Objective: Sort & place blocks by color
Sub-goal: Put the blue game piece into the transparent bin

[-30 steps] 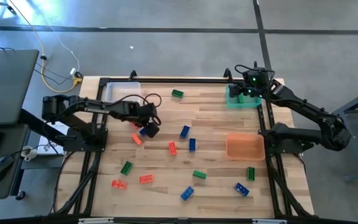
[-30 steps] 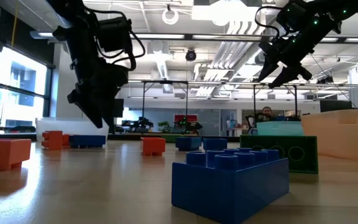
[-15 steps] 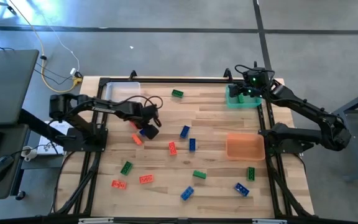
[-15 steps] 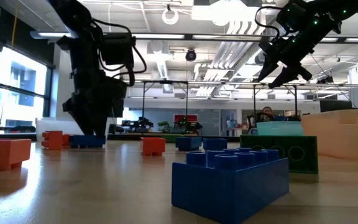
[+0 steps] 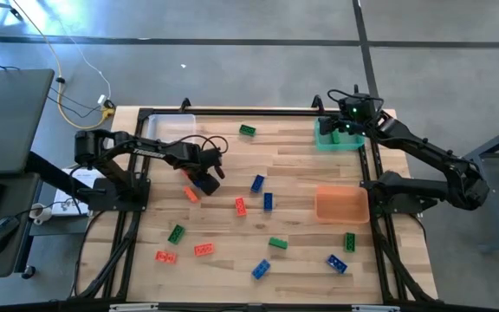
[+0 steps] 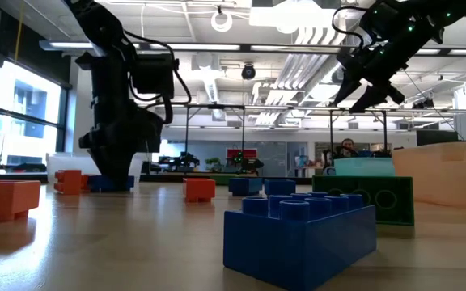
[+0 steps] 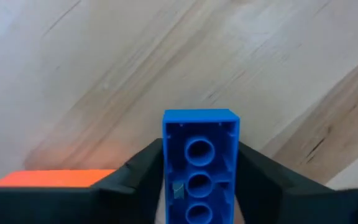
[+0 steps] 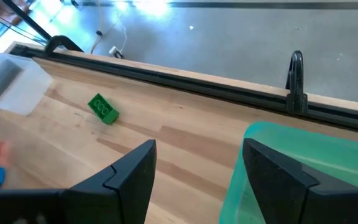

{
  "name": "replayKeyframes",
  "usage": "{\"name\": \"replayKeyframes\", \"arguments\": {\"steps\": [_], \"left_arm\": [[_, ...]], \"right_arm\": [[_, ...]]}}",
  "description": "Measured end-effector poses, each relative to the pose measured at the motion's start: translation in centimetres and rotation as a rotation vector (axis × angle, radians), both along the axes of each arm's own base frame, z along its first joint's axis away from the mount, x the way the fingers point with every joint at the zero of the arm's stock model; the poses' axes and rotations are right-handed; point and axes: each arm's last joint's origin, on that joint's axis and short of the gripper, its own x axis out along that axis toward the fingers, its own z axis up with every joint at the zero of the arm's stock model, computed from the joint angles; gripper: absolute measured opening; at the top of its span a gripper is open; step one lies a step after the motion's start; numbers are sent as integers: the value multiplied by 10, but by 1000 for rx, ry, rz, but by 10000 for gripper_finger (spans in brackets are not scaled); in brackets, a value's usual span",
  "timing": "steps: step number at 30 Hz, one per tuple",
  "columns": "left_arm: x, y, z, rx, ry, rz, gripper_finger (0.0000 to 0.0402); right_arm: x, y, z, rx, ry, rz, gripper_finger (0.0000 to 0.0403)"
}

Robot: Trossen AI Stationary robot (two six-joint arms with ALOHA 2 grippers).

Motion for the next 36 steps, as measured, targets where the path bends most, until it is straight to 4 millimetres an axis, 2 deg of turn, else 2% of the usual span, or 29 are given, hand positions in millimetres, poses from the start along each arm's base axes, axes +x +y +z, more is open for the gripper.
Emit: {"name": "replayKeyframes", "arguments": {"steps": [2,10,14,20,25,29,36], "left_arm": [[1,0,1,-2,-11,-25,108],[2,-2,8,-1,-62,-61,107],[1,-3,19,1,-125,-81,107],[-2,1,46,55,-236,-90,107],[-10,15,76,181,-311,-75,107],[-25,34,92,261,-337,-27,107],[-55,70,100,334,-312,98,107]], "right_arm": [[1,-1,6,-21,-2,12,226],[8,3,37,-120,-32,84,226],[13,8,47,-134,-55,117,226],[24,22,49,-97,-93,176,226],[34,37,49,-82,-104,234,226],[42,50,49,-89,-102,254,226],[50,69,50,-86,-114,258,226]]}}
